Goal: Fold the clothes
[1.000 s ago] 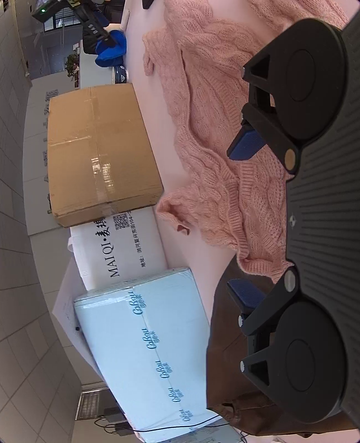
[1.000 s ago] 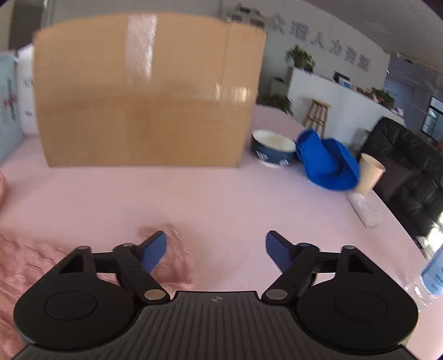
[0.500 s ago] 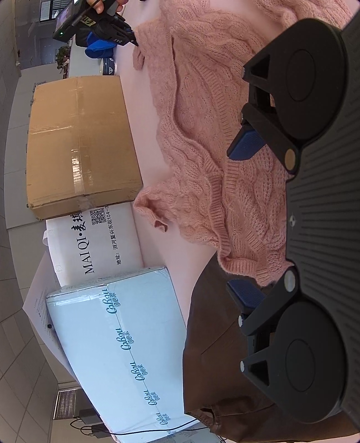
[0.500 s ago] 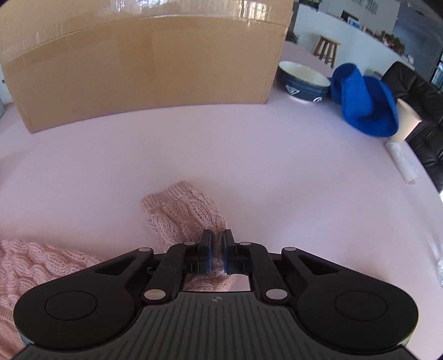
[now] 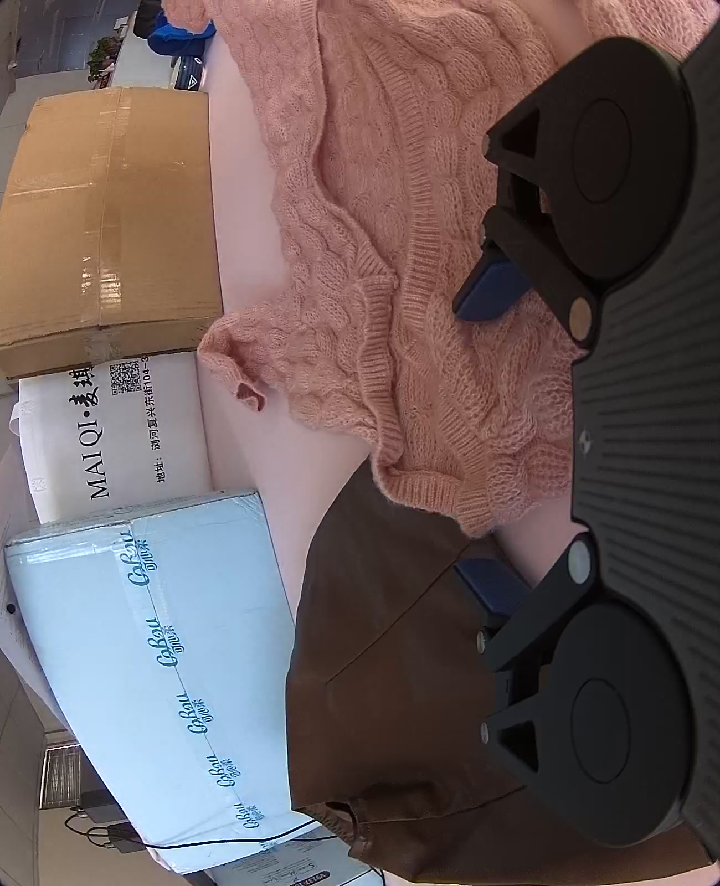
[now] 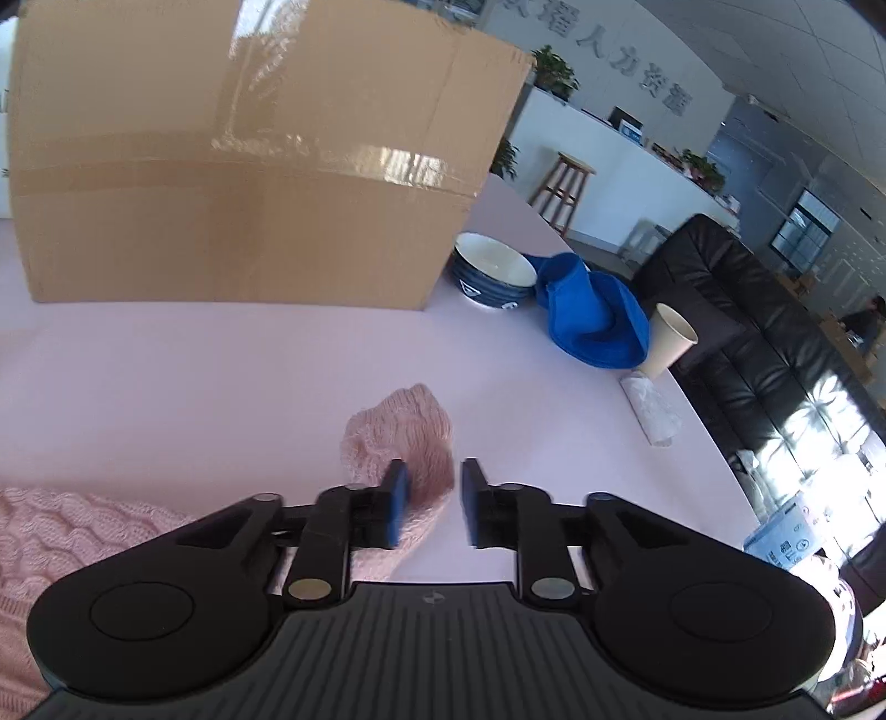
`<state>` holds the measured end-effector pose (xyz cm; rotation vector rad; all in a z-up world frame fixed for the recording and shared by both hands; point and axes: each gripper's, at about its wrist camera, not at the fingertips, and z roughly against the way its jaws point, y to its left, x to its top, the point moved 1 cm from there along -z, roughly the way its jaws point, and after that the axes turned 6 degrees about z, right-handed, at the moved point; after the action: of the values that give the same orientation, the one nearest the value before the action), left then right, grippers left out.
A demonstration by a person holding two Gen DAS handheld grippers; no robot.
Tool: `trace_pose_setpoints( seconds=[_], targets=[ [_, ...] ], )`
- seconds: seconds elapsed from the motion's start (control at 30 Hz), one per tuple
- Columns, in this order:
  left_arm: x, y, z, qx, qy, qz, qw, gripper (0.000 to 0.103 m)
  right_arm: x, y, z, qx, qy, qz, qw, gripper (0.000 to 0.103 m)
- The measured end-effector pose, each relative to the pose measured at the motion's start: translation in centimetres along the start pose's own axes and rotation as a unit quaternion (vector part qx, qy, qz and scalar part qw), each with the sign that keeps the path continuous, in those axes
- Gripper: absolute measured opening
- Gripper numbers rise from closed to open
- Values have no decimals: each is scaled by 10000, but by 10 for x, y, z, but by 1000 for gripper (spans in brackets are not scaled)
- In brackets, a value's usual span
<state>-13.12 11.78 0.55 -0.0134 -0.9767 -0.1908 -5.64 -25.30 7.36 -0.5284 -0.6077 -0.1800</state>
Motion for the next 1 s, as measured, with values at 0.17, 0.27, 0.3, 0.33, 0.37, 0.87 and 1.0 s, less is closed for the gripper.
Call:
trace_pose_setpoints(
  seconds=[0.17, 0.27, 0.3, 0.33, 0.37, 0.87, 1.0],
  targets=[
    [0, 3, -1, -51, 25, 67, 10000, 93, -13, 26, 7, 504, -128, 869, 9949, 73],
    [1, 1, -1, -42, 27, 26, 10000, 93, -34, 38, 21, 366, -540, 2331, 9703, 76],
    [1, -2, -1, -1, -1, -59, 10000, 93, -42, 38, 24, 560, -629, 2824, 9556, 76],
    [1, -6, -1, 41, -30, -144, 9999, 93, -51, 38, 27, 744, -719, 3301, 9383, 76],
    [1, -9, -1, 83, -59, -230, 9997, 93, -61, 37, 31, 872, -834, 3724, 9202, 76],
    [2, -6, -4, 32, -45, -197, 9998, 94, -86, 18, 4, 1765, -670, 4857, 8535, 74],
    [2, -10, -4, 43, -26, -163, 9999, 94, -79, 14, -9, 1879, -556, 4776, 8564, 74]
  ],
)
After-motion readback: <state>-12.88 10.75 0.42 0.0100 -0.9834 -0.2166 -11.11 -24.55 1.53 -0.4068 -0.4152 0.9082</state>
